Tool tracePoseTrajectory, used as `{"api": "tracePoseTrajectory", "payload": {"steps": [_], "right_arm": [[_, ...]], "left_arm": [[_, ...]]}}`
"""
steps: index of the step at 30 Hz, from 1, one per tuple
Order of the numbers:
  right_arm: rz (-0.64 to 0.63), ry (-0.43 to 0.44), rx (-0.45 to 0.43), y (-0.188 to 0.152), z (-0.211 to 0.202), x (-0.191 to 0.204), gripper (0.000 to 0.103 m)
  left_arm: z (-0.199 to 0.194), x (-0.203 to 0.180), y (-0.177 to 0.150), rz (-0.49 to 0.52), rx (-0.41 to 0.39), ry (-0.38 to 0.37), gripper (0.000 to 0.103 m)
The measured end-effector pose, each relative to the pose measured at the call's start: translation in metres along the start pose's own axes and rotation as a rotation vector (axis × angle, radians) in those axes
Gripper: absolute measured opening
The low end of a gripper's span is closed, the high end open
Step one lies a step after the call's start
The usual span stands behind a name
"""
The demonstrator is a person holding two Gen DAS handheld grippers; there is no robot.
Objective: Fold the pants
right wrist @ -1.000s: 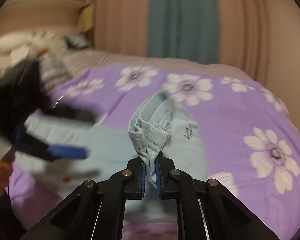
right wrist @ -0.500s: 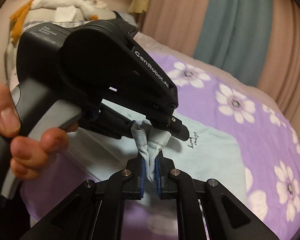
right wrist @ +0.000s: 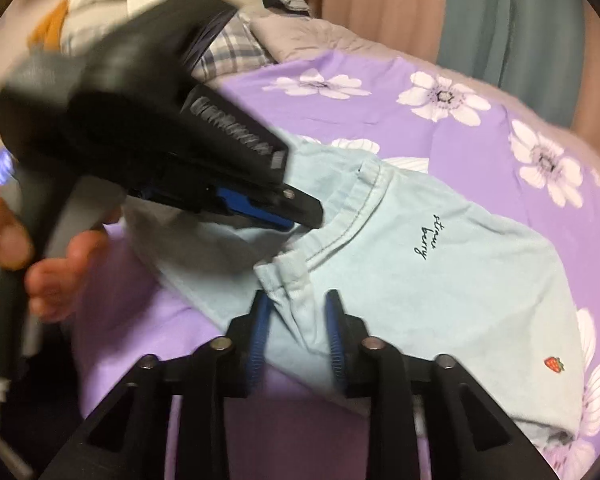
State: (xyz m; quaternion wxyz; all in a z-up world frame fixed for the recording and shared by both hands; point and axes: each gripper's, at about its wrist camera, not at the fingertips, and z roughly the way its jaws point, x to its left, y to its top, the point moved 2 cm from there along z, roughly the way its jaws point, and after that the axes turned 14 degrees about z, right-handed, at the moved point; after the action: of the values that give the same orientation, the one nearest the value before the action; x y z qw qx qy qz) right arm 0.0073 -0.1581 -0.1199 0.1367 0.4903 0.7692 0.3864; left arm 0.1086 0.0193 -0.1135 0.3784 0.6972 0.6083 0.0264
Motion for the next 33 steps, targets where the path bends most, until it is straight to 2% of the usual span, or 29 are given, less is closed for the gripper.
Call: {"api": "tracePoseTrajectory", "payload": {"steps": [1, 3, 5, 7, 9, 10, 11, 12, 13, 14, 19, 21, 23, 27, 29, 33], "right_arm": [[0.042, 0.056, -0.006, 0.003, -0.013, -0.008, 0.044], [0.104, 0.107, -0.045, 0.009, -0.032, -0.02, 0.045], [0.17, 0.106, -0.101, 0.016, -0.048, -0.041, 0.045], [0.229, 0.05, -0.142, 0.022, -0.054, -0.059, 0.045], [0.286, -0.041, -0.108, 0.024, -0.047, -0.074, 0.037], [0.31, -0.06, -0.085, 0.024, -0.04, -0.083, 0.026], [0.323, -0.057, -0.064, 0.026, -0.033, -0.08, 0.02], [0.33, -0.057, -0.041, 0.027, -0.026, -0.082, 0.018], [0.324, -0.061, -0.028, 0.023, -0.025, -0.074, 0.014], [0.307, -0.058, -0.019, 0.024, -0.022, -0.066, 0.013], [0.23, 0.014, 0.021, 0.041, 0.003, -0.041, 0.013], [0.206, 0.04, 0.084, 0.045, 0.024, -0.033, 0.013], [0.186, 0.029, 0.141, 0.054, 0.05, -0.025, 0.013], [0.223, 0.082, 0.147, 0.076, 0.075, -0.016, 0.012], [0.251, 0.078, 0.194, 0.08, 0.088, -0.015, 0.012], [0.284, 0.113, 0.204, 0.078, 0.084, -0.02, 0.012]], "left_arm": [[-0.006, -0.004, -0.001, 0.006, -0.012, -0.017, 0.025], [-0.013, -0.017, 0.0, 0.027, -0.036, -0.061, 0.025], [-0.01, -0.037, 0.002, 0.064, -0.037, -0.106, 0.026], [0.003, -0.056, 0.0, 0.102, -0.009, -0.138, 0.025], [0.022, -0.065, -0.009, 0.123, 0.038, -0.134, 0.023], [0.026, -0.063, -0.012, 0.12, 0.054, -0.118, 0.023], [0.03, -0.058, -0.019, 0.113, 0.072, -0.081, 0.023], [0.035, -0.05, -0.024, 0.102, 0.088, -0.033, 0.023], [0.036, -0.041, -0.031, 0.084, 0.089, -0.02, 0.014], [0.033, -0.035, -0.035, 0.067, 0.082, -0.019, 0.006], [0.015, -0.025, -0.048, 0.044, 0.064, -0.04, 0.006], [0.014, -0.03, -0.05, 0.054, 0.073, -0.034, 0.006], [0.014, -0.032, -0.05, 0.062, 0.078, -0.034, 0.006], [0.016, -0.031, -0.052, 0.054, 0.077, -0.04, 0.006], [0.021, -0.031, -0.048, 0.037, 0.077, -0.051, 0.006], [0.02, -0.031, -0.05, 0.045, 0.078, -0.052, 0.007]]}}
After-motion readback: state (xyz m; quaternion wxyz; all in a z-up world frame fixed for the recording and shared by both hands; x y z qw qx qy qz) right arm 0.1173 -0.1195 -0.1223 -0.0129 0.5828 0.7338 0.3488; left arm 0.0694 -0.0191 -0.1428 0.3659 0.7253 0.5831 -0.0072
